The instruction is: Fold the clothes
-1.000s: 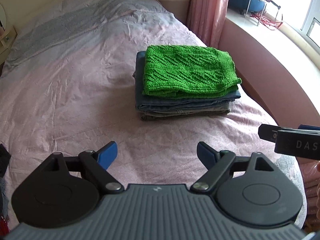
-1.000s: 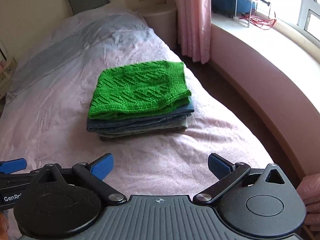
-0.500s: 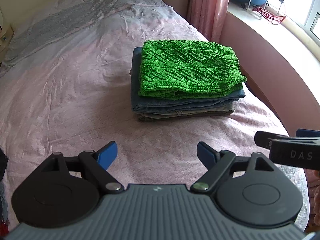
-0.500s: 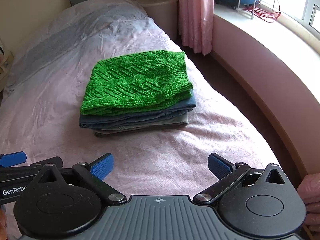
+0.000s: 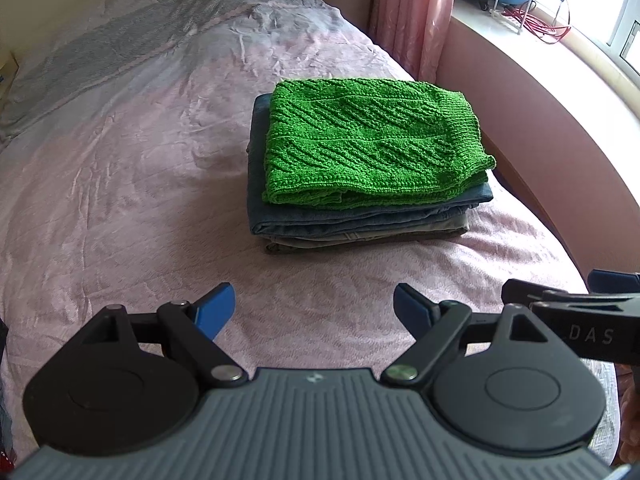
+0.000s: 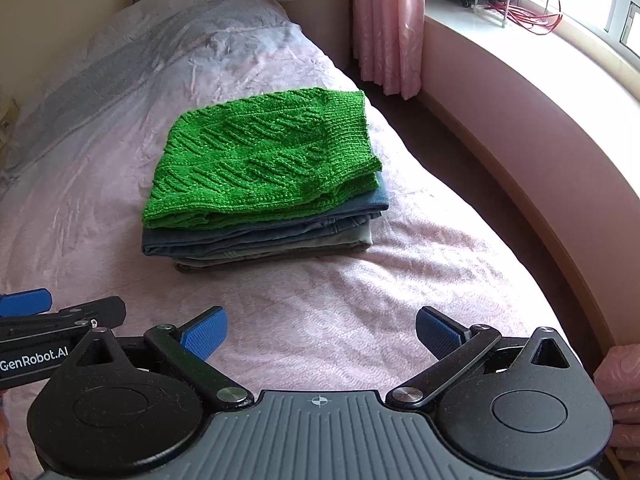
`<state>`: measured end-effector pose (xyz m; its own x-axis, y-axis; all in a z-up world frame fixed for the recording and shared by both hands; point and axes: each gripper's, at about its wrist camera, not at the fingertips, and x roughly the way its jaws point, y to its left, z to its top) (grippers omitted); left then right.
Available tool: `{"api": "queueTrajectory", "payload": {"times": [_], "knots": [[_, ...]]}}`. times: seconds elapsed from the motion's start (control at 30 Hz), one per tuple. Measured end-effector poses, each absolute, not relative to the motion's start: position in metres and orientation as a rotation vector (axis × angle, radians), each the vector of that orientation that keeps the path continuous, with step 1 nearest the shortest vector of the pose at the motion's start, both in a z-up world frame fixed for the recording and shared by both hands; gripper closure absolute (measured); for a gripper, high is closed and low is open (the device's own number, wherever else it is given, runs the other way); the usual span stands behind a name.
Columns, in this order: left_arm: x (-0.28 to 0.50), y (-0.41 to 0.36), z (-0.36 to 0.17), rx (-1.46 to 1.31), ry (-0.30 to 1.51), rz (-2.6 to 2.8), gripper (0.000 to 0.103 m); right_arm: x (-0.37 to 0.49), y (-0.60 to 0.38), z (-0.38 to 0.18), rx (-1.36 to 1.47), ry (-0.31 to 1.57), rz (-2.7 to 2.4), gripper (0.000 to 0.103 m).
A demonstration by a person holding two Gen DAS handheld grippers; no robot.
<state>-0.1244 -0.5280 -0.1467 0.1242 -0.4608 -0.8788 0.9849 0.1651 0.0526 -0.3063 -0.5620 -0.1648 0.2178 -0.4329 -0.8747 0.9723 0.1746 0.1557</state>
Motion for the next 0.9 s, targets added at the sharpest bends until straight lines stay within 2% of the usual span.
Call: {"api": "queueTrajectory", "payload": {"times": [0.9], "knots": [[-0.131,-0.563,-0.173,0.803,0.879,-1.211,0.019,-0.313,-0.592,-0.187,0.887,0.820,-1.152,0.001]]}}
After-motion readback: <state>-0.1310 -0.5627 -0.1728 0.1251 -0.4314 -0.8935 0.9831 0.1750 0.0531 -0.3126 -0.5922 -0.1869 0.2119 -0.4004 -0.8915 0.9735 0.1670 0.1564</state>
